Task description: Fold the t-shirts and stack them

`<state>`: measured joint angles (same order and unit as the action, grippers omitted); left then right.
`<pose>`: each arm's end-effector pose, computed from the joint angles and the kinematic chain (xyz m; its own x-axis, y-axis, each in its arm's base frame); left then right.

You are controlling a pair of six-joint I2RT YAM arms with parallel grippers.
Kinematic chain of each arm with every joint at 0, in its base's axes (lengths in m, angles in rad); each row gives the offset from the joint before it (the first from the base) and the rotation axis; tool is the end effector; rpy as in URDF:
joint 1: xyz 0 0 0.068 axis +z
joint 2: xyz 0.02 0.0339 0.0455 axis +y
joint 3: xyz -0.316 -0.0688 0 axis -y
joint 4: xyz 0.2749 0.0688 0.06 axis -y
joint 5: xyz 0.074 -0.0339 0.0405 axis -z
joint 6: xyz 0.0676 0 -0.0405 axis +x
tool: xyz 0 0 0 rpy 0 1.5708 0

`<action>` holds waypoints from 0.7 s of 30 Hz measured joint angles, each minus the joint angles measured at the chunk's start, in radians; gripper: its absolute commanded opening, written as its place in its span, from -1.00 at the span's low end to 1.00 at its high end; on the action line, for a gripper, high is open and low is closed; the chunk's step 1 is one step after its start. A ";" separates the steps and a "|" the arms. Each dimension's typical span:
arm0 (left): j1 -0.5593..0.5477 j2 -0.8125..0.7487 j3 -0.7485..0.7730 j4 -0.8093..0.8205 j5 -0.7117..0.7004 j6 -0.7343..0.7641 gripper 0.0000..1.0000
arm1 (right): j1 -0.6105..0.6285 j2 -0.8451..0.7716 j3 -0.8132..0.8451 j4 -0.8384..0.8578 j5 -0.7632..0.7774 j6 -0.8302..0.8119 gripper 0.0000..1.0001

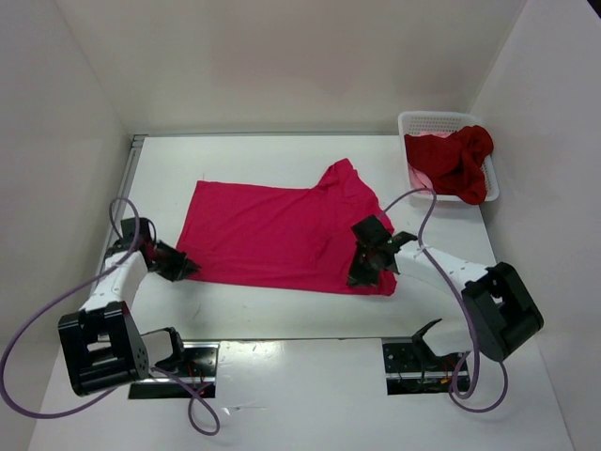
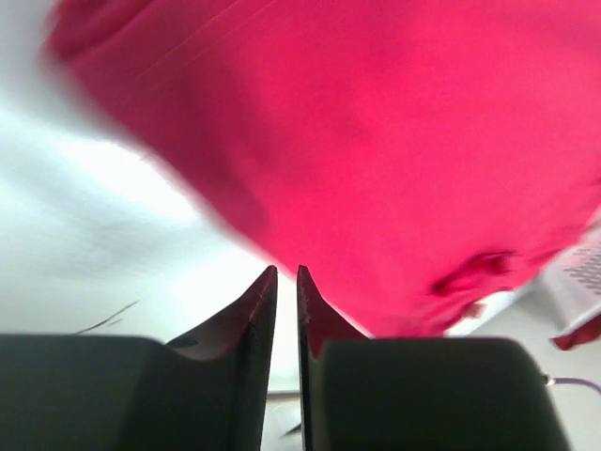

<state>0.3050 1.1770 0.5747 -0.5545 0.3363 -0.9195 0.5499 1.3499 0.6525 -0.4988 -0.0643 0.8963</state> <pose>0.2115 0.0432 0.1728 -0.4046 -0.9145 -0.0036 -0.7896 0.3514 -0.5031 0.2124 0.1353 0.1596 -0.9185 0.3512 -0.1818 0.2815 0.9035 0.3231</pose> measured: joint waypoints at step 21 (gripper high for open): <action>-0.179 0.679 0.680 0.402 -0.322 0.080 -0.54 | -0.241 0.760 1.022 0.038 0.011 -0.335 -0.20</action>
<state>0.1261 1.8561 1.2549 -0.1524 0.0147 -0.8398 0.3084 2.1094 1.6741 -0.4606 -0.0532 0.5613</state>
